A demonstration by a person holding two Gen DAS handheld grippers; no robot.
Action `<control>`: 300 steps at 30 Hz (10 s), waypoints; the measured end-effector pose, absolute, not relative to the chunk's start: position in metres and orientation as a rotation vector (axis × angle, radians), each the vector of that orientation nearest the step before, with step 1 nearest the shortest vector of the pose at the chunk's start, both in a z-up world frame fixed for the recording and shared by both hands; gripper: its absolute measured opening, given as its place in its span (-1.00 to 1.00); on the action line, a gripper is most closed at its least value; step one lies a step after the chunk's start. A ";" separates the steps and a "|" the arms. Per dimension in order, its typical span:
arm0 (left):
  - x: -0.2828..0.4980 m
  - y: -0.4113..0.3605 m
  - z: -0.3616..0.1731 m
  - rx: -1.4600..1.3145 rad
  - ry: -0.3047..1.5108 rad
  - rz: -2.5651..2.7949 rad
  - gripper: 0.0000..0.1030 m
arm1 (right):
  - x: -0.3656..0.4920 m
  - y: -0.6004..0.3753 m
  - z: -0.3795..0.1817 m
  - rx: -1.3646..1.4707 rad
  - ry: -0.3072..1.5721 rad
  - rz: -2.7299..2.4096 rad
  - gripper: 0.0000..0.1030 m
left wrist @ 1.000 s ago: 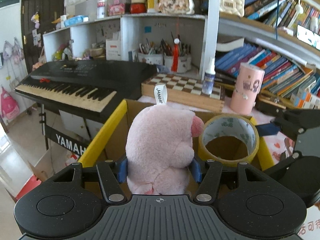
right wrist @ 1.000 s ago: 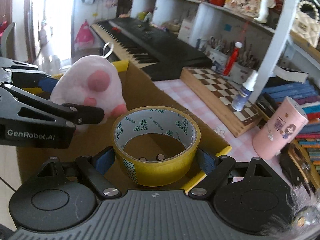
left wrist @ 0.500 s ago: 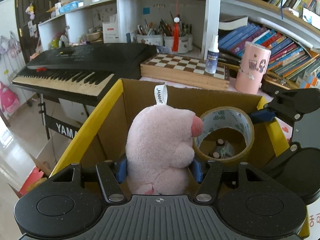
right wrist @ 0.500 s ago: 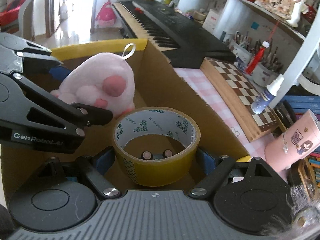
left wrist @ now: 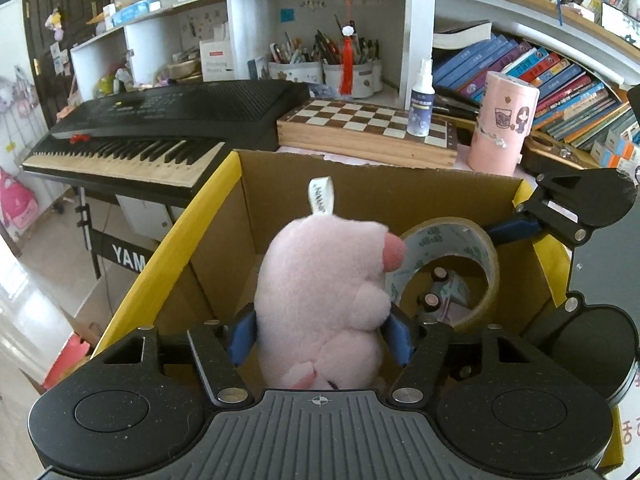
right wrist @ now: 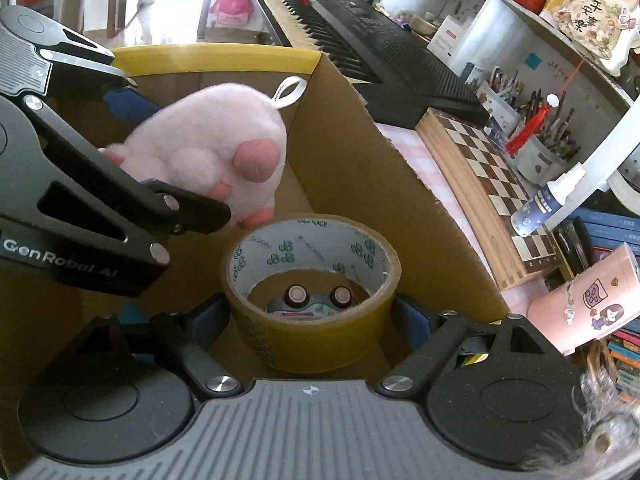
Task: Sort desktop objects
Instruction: 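Lower the pig into the box and open the left gripper while the right gripper releases the tape, then withdraw both open grippers from the box back over the desk mat, then move the left gripper to the white charger plug and close on it, then close the right gripper on the mint-green stapler while the left gripper holds the charger, then lift the charger and stapler with both grippers and carry them toward the yellow box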
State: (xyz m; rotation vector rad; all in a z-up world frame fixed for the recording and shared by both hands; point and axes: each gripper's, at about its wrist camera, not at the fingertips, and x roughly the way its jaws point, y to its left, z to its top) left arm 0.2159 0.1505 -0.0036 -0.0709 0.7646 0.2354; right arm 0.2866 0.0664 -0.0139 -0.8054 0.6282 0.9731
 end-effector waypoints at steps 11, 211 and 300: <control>0.197 0.141 0.017 -0.027 0.662 0.228 0.50 | 0.279 0.048 0.017 -0.683 0.546 0.885 0.70; 0.183 -0.063 -0.018 -0.093 0.751 0.012 -0.54 | 0.332 -0.226 -0.059 -0.102 0.751 0.283 -0.56; -0.040 0.124 0.010 -0.120 0.604 -0.014 -0.54 | 0.000 -0.035 0.008 -0.142 0.769 0.606 -0.56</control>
